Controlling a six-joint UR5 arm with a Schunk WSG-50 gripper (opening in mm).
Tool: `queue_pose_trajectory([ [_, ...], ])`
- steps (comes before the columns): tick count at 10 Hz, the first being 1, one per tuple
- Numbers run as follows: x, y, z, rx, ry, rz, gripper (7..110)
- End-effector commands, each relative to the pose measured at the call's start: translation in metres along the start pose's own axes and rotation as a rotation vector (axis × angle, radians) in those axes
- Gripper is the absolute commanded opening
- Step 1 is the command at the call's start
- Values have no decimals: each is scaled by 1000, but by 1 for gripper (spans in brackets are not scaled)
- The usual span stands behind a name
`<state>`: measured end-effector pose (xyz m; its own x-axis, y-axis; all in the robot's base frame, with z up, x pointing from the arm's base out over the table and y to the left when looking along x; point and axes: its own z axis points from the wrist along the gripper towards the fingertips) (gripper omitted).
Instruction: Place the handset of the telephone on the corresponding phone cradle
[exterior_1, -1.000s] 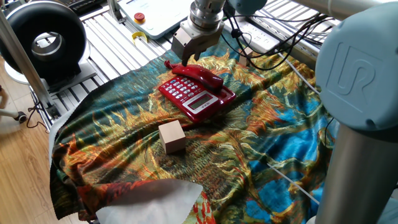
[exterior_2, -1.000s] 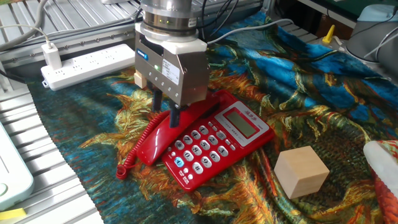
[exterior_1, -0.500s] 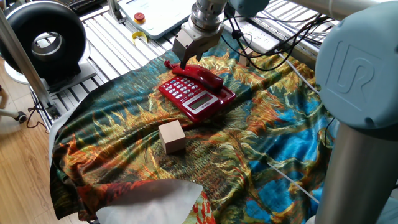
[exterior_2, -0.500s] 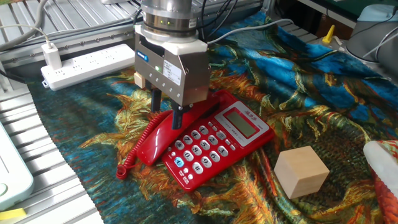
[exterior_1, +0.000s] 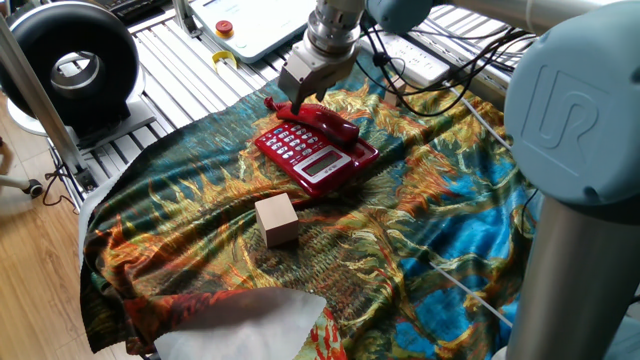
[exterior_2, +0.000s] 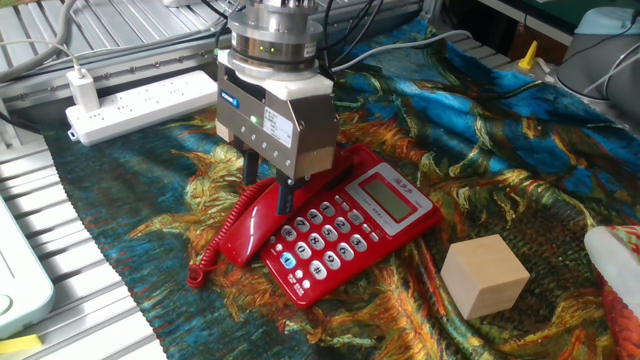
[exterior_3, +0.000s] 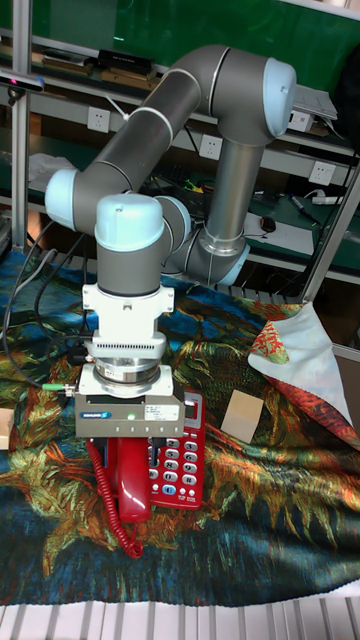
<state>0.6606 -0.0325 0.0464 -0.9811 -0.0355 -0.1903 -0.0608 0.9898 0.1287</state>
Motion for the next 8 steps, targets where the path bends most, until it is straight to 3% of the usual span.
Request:
queue_pose_trajectory([
  [1, -1, -3, 6, 7, -9, -3, 44],
  [5, 1, -4, 7, 20, -6, -10, 44],
  [7, 4, -13, 7, 60, 6, 21, 44],
  [8, 4, -14, 6, 69, 9, 28, 7],
])
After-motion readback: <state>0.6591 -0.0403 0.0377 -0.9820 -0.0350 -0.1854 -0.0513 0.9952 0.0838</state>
